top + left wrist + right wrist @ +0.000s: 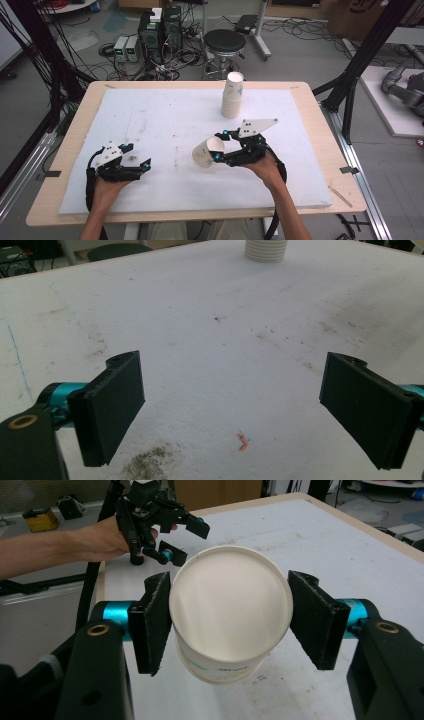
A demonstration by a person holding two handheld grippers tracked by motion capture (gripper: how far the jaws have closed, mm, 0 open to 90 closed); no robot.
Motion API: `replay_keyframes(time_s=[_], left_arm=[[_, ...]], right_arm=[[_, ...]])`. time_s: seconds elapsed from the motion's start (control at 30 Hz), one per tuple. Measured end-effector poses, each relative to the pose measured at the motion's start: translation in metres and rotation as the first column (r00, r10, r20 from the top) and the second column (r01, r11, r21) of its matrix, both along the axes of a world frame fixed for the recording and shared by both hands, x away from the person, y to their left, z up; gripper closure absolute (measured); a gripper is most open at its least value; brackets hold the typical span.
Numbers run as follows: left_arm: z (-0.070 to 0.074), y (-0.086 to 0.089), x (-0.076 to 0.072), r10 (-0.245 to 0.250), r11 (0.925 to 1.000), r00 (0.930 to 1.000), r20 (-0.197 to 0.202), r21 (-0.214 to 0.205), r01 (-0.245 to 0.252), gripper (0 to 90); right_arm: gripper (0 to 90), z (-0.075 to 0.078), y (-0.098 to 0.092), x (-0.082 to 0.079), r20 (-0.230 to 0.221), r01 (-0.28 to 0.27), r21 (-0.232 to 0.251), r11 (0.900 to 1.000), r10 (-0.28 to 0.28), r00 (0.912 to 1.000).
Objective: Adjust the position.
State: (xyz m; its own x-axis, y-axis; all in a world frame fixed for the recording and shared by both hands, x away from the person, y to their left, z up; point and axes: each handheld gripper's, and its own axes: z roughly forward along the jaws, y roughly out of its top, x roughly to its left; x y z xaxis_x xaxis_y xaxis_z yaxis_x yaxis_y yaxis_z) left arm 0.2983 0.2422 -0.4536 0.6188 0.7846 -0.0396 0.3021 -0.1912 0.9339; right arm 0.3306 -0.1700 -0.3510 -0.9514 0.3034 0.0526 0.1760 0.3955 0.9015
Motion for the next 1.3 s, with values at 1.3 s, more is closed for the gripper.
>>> replay_keyframes(time_s=[1.3], left_arm=[[0.075,-0.054,0.019,-0.593,0.7978,0.8008,0.083,-0.074,0.598,10.2]], right_arm=[[38.3,0.009,0.0,-0.002,0.012,-0.128,0.09,0.9876,0.128,0.9917]])
